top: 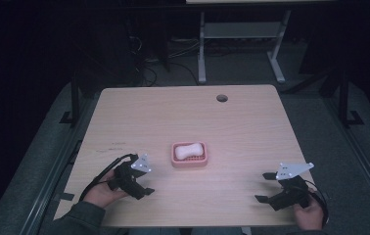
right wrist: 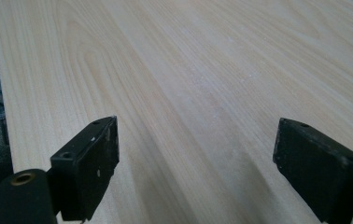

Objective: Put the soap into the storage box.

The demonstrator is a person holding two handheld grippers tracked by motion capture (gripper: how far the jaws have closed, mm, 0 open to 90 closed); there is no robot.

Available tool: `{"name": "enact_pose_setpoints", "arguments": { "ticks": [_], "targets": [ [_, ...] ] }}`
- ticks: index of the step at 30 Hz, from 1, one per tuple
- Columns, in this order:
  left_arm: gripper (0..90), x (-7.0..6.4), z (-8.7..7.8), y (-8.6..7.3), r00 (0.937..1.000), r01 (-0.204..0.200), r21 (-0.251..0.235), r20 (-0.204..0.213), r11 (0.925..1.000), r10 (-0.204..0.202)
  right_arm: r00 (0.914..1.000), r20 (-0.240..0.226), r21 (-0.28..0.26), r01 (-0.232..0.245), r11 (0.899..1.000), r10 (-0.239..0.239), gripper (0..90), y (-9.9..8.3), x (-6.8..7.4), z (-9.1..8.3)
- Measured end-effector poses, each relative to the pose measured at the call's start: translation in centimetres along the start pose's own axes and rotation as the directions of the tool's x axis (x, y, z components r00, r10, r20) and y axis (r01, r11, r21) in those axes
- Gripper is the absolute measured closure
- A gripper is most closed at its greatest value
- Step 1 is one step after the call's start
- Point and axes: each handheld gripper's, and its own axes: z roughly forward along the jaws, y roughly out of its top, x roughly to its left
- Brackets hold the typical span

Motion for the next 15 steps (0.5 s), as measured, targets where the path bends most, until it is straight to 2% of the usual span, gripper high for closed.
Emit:
{"name": "enact_pose_setpoints", "arguments": {
  "ticks": [4, 9, 12, 15],
  "targets": [
    [27.7, -0.4, -0.1, -0.5, 0.9999, 0.004, -0.009, -0.01, 0.9999, -0.004, 1.0, -0.001, 0.0, 0.002, 1.0, -0.002, 14.1, 0.0, 0.0, 0.0],
    [27.7, -0.9, -0.3, -1.5, 0.9992, 0.031, -0.026, -0.026, 0.9992, -0.032, 1.0, 0.0, -0.007, 0.007, 1.0, -0.007, 14.1, 0.0, 0.1, -0.2],
    [27.6, -1.2, -0.3, -1.9, 0.9986, 0.04, -0.015, -0.034, 0.9991, -0.041, 0.9999, -0.002, -0.009, 0.01, 1.0, -0.01, 14.1, 0.0, 0.1, -0.3],
    [27.3, -1.5, -0.5, -2.3, 0.998, 0.051, -0.024, -0.035, 0.9984, -0.052, 0.9999, -0.002, -0.015, 0.014, 1.0, -0.014, 14.0, 0.0, 0.2, -0.4]
  ]
}}
